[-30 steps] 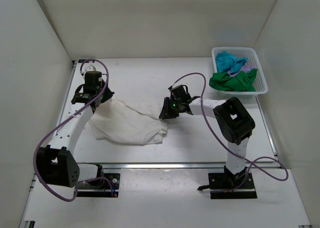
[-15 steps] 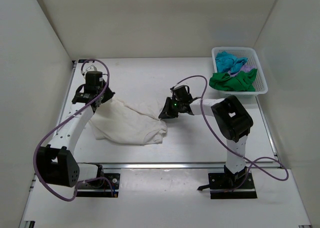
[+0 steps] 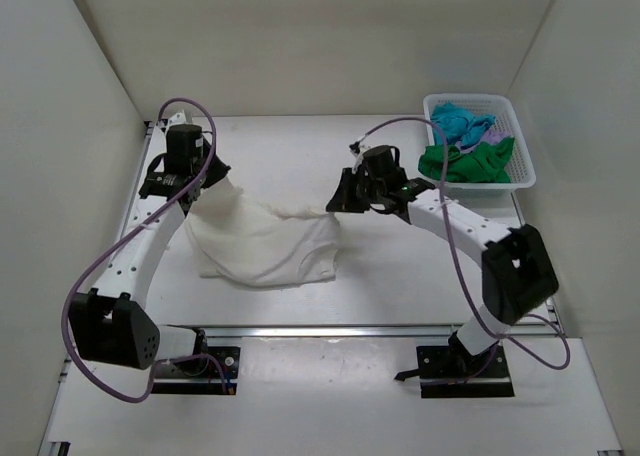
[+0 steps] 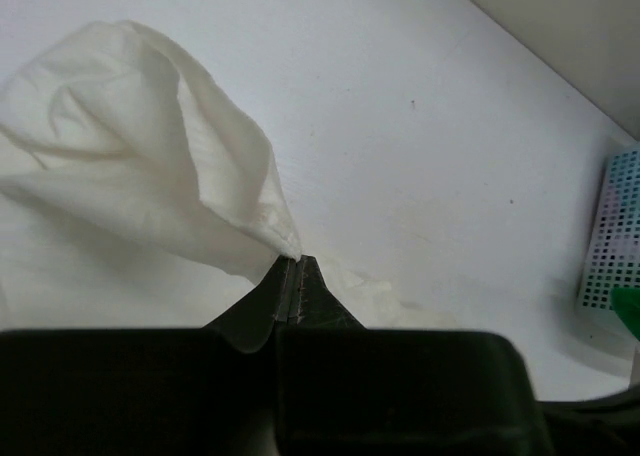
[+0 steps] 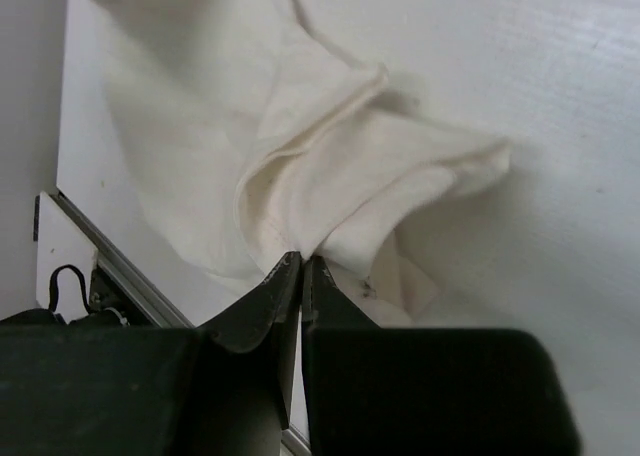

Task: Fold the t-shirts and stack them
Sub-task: Flatten out the tshirt

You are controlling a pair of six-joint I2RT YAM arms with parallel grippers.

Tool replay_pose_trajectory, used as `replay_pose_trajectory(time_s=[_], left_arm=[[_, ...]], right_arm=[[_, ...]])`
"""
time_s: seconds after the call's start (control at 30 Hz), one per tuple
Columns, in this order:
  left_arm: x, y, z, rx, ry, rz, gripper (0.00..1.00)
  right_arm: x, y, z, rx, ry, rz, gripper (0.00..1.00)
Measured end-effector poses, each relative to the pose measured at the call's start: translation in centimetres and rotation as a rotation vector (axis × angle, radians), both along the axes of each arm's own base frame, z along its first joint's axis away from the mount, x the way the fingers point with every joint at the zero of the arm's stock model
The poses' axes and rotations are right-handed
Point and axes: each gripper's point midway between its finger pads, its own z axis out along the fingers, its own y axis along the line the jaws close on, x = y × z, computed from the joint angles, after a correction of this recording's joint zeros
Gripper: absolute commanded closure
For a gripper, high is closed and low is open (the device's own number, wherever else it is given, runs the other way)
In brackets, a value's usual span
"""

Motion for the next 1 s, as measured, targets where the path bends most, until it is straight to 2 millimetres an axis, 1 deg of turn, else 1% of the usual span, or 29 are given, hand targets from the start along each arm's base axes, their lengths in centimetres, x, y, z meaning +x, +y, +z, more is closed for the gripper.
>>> replay_pose_trajectory(time_s=[0.03,0.1,0.13,0.17,0.23,0.27,0.3,0.37,0.47,0.53,0.6,0.67,0.73,0.77,0.87,1.0], left_arm=[[0.1,-0.2,0.6,-0.003,-0.013,-0.006,1.00],[0.3,-0.6,1.3,-0.005,-0.029,-0.017,1.00],[0.3,-0.8,1.5,-0.006,-0.034,-0.023,1.00],[0.3,-0.9,1.6,-0.007,-0.035,-0.026,1.00],[0.1,-1.0,1.5,-0.011,-0.033,-0.034,1.00],[0.0,-1.2,1.5,-0.013,-0.033,-0.039,1.00],[-0.3,-1.4,1.4,-0.012,-0.030,-0.044,1.00],[-1.0,-1.6,1.2,-0.009,-0.026,-0.056,1.00],[-2.8,-2.2,0.6,-0.009,-0.021,-0.080,1.00],[-4.0,-2.4,-0.4,-0.009,-0.007,-0.093,1.00],[-5.1,-2.5,-1.7,-0.008,0.021,-0.104,1.00],[-5.8,-2.7,-3.3,-0.005,0.058,-0.113,1.00],[-6.3,-2.8,-4.5,-0.003,0.091,-0.117,1.00],[-6.5,-2.8,-4.8,-0.003,0.104,-0.119,1.00],[-6.5,-3.2,-4.8,-0.003,0.102,-0.128,1.00],[-6.6,-3.5,-4.8,-0.002,0.101,-0.138,1.00]], right_arm=[[-0.1,-0.3,1.9,0.002,-0.047,0.006,1.00],[-0.3,-0.7,4.8,0.003,-0.120,0.015,1.00],[-0.5,-1.0,5.8,0.003,-0.147,0.018,0.99],[-0.7,-1.2,6.5,0.001,-0.165,0.020,0.99],[-1.3,-1.6,6.5,-0.014,-0.171,0.025,1.00],[-1.6,-1.8,6.0,-0.023,-0.163,0.023,0.99],[-2.2,-2.2,4.9,-0.040,-0.145,0.021,1.00],[-3.8,-3.5,1.9,-0.086,-0.089,0.013,1.00],[-7.4,-6.5,-3.7,-0.150,0.037,-0.007,0.98],[-9.4,-8.6,-6.9,-0.175,0.131,-0.036,0.96],[-10.6,-10.1,-9.2,-0.183,0.208,-0.066,0.95],[-10.8,-10.5,-10.3,-0.173,0.254,-0.082,0.91],[-10.5,-9.8,-10.7,-0.144,0.268,-0.067,0.84],[-10.4,-9.4,-10.9,-0.130,0.277,-0.059,0.83],[-10.0,-8.6,-11.0,-0.110,0.298,-0.042,0.79],[-9.2,-8.0,-9.7,-0.083,0.273,-0.039,0.79]])
